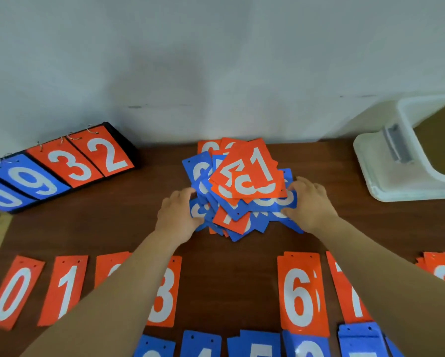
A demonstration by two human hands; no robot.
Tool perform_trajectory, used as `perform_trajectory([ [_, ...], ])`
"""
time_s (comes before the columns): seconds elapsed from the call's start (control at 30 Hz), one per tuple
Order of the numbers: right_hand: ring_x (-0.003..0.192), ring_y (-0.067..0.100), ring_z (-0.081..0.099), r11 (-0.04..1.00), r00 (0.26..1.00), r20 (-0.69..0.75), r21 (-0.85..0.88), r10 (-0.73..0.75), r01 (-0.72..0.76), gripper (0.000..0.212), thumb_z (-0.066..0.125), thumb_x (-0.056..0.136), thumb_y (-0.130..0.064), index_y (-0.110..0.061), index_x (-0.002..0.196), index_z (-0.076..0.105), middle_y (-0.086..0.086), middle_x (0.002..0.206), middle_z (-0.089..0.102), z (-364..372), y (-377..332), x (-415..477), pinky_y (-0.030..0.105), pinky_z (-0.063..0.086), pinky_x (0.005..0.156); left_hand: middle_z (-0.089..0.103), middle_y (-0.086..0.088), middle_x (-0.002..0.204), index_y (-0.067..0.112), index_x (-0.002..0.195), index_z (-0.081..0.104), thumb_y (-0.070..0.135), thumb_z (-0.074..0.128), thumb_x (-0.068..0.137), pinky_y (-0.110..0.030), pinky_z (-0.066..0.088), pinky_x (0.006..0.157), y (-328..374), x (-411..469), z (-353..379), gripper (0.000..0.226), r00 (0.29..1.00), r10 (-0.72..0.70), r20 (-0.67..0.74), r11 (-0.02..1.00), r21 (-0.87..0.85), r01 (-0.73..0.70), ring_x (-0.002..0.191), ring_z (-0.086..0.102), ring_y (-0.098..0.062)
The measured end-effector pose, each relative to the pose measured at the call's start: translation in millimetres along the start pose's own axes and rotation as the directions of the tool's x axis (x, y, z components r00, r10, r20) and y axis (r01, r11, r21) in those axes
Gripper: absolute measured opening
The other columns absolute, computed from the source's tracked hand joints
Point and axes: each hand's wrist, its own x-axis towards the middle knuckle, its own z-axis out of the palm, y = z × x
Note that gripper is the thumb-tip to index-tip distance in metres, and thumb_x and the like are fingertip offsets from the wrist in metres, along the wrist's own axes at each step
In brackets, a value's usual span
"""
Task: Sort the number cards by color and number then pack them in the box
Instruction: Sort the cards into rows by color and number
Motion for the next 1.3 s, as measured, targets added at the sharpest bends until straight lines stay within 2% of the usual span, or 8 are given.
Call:
perform_trajectory([
  [0.2,0.116,0.031,0.052,0.997,0.999,0.003,-0.05,0.052,-0.051,0.052,0.086,0.076,-0.039,-0.026,0.119,0.061,0.005,0.129,0.05,-10.1,-8.9,5.6,0.042,0.051,0.092,0.049,0.0,0.127,0.035,0.134,0.044,0.034,0.089,0.074,-0.041,0.053,0.09,1.1,7.4,-4.4,0.074,0.996,-0.039,0.086,0.997,-0.069,0.045,0.115,0.052,-0.023],
  [0.3,0.097,0.025,0.058,0.989,0.993,-0.025,0.101,0.112,-0.109,0.029,0.08,0.083,-0.022,-0.023,0.106,0.062,0.007,0.117,0.059,-11.6,1.7,2.6,0.036,0.051,0.078,0.051,0.0,0.127,0.033,0.13,0.046,0.018,0.081,0.084,-0.028,0.051,0.071,0.1,-0.9,-7.3,0.06,0.994,-0.08,0.078,0.975,-0.203,0.094,0.108,0.056,-0.015],
  [0.5,0.087,0.021,0.057,0.925,0.968,-0.061,0.316,0.241,-0.211,0.013,0.073,0.089,-0.017,-0.025,0.096,0.065,0.002,0.102,0.065,-26.5,30.3,-33.3,0.029,0.042,0.074,0.047,-0.004,0.15,0.041,0.148,0.035,0.006,0.065,0.095,-0.028,0.053,0.075,-11.9,-54.0,-14.5,0.07,0.975,-0.218,0.041,0.906,-0.363,0.218,0.122,0.06,-0.024],
  [0.63,0.089,0.024,0.06,0.877,0.947,-0.105,0.419,0.305,-0.236,0.008,0.069,0.09,-0.018,-0.023,0.097,0.068,0.004,0.103,0.069,-42.3,41.3,-72.8,0.031,0.043,0.076,0.066,-0.016,0.122,0.03,0.137,0.058,0.002,0.05,0.098,-0.027,0.043,0.045,-15.0,-101.1,-19.4,0.048,0.946,-0.323,0.015,0.822,-0.49,0.289,0.055,0.058,-0.012],
  [0.77,0.08,0.027,0.068,0.746,0.931,-0.1,0.631,0.35,-0.213,0.01,0.068,0.092,-0.018,-0.022,0.101,0.068,0.002,0.1,0.071,-52.9,36.6,-128.9,0.034,0.051,0.064,0.068,-0.026,0.102,0.032,0.13,0.064,0.006,0.048,0.102,-0.024,0.034,0.037,-3.7,-157.3,-26.6,0.041,0.901,-0.434,0.012,0.659,-0.678,0.326,0.037,0.038,-0.006],
  [0.9,0.079,0.029,0.074,0.584,0.968,0.001,0.797,0.251,-0.153,0.01,0.071,0.094,-0.017,-0.026,0.099,0.068,0.0,0.094,0.073,-46.9,15.0,-185.6,0.046,0.062,0.072,0.061,0.009,0.07,0.036,0.125,0.067,0.01,0.054,0.103,-0.023,0.037,0.038,29.0,-219.2,-25.5,0.037,0.911,-0.405,-0.073,0.624,-0.75,0.218,0.039,0.038,-0.006],
  [1.13,0.085,0.023,0.074,0.51,0.992,0.023,0.856,0.122,-0.083,0.019,0.073,0.094,-0.015,-0.032,0.1,0.07,0.004,0.107,0.07,-34.4,-12.3,-257.0,0.05,0.063,0.073,0.057,0.021,0.126,0.041,0.124,0.067,0.016,0.066,0.098,-0.041,0.056,0.101,58.8,-279.9,-19.0,0.037,0.971,-0.229,-0.066,0.65,-0.753,0.102,0.122,0.058,-0.013],
  [1.3,0.071,0.026,0.07,0.518,0.984,-0.066,0.855,0.165,-0.029,0.016,0.073,0.093,-0.015,-0.029,0.099,0.07,0.002,0.099,0.071,-36.0,-36.3,-290.1,0.048,0.061,0.069,0.06,0.021,0.124,0.046,0.121,0.065,0.013,0.064,0.098,-0.027,0.061,0.08,54.5,-281.3,-40.3,0.04,0.993,-0.081,-0.085,0.662,-0.749,-0.01,0.101,0.067,-0.013],
])
